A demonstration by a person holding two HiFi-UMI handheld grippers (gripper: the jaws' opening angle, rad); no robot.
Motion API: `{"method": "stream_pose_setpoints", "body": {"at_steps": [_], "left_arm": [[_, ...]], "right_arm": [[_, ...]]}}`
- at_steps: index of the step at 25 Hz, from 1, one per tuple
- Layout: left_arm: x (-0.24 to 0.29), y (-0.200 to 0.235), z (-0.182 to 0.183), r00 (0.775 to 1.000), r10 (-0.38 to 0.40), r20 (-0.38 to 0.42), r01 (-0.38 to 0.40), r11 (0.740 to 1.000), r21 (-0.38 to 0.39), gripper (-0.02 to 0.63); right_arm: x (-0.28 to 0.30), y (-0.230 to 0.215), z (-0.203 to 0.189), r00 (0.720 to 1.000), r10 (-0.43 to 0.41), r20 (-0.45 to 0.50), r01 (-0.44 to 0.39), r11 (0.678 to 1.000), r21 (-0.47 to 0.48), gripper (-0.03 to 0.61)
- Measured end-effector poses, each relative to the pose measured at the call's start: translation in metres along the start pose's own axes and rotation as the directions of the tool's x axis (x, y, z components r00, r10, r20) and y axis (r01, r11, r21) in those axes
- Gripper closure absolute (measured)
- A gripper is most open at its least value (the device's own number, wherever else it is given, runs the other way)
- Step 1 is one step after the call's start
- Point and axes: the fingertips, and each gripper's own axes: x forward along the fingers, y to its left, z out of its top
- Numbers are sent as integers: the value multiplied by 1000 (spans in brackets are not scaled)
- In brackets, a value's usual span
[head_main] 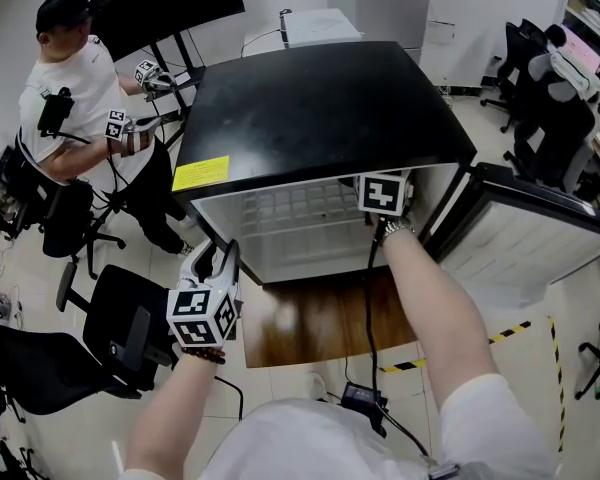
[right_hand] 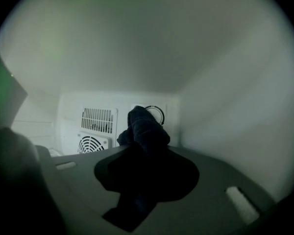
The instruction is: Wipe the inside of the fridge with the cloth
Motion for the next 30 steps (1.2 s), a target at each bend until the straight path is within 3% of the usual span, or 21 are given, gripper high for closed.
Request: {"method": "stream_pose_setpoints", "body": {"at_steps": [15, 23, 27, 30], "left_arm": [[2, -1, -1, 1000, 0, 4, 0, 1000, -20, 472], [-3, -1, -3, 1000, -14, 14, 15, 999, -29, 472], [-27, -6, -10, 999, 13, 31, -13, 1000, -1, 474], [-41, -31, -5, 997, -33, 69, 32, 999, 21, 485]], "right_arm": [[-26, 3, 3, 1000, 1, 23, -1, 1000, -14, 472], [-55, 21, 16, 996, 73, 60, -70, 996, -46, 472], [-70, 34, 21, 990, 128, 67, -125, 991, -47, 472], [-81, 43, 22, 984, 164, 66, -160, 985, -57, 472]]}}
